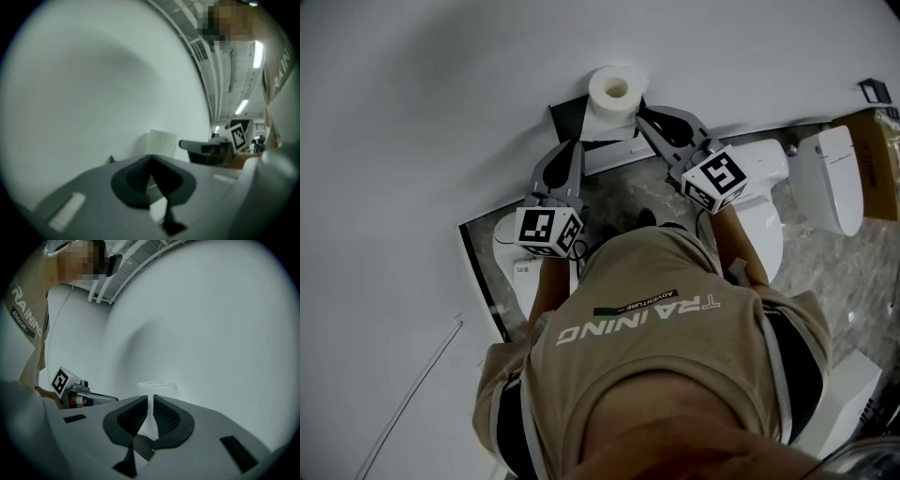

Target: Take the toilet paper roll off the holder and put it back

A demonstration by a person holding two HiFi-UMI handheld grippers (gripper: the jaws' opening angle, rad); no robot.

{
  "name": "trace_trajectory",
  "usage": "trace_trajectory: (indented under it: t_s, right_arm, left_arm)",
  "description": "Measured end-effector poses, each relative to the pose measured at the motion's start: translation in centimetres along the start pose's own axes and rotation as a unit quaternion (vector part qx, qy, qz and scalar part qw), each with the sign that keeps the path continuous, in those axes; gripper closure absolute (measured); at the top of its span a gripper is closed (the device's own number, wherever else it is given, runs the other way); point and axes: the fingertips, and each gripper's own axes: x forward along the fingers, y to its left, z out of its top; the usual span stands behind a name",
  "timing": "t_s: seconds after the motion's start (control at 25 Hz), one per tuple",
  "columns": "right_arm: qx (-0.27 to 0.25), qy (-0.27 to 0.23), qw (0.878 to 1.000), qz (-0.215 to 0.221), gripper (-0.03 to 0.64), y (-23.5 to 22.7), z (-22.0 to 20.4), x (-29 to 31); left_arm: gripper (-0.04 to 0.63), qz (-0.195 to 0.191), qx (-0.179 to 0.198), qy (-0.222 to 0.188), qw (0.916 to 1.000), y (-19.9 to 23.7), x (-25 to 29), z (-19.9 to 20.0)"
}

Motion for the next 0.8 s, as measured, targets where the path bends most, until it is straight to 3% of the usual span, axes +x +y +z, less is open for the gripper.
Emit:
trace_trajectory:
  t_s: [0.04, 0.12, 0.28, 0.44, 0.8]
  right_arm:
    - [-0.002, 0.002, 1.0, 0.013, 0.598, 0.3, 0.2, 0.2]
    - [-0.003, 0.011, 0.999, 0.039, 0.322, 0.8, 0.4, 0.8]
    - [-0.017, 0.031, 0.999, 0.04, 0.287, -0.3, 0.0, 1.9]
    - [0.007, 0.048, 0.998, 0.044, 0.275, -1.2, -0.5, 3.2]
    - [-0.024, 0.088, 0.994, 0.063, 0.262, -1.6, -1.0, 6.4]
  left_arm:
    - [0.595, 0.004, -0.001, -0.002, 1.0, 0.2, -0.1, 0.1]
    - [0.595, 0.013, -0.002, -0.006, 0.9999, 0.5, -0.2, 0.3]
    - [0.595, 0.025, 0.001, -0.008, 0.9996, 0.5, 0.8, 0.6]
    - [0.595, 0.032, 0.0, -0.007, 0.9995, 0.5, 0.9, 0.4]
    - [0.595, 0.051, -0.001, -0.002, 0.9987, 1.9, 0.9, 0.9]
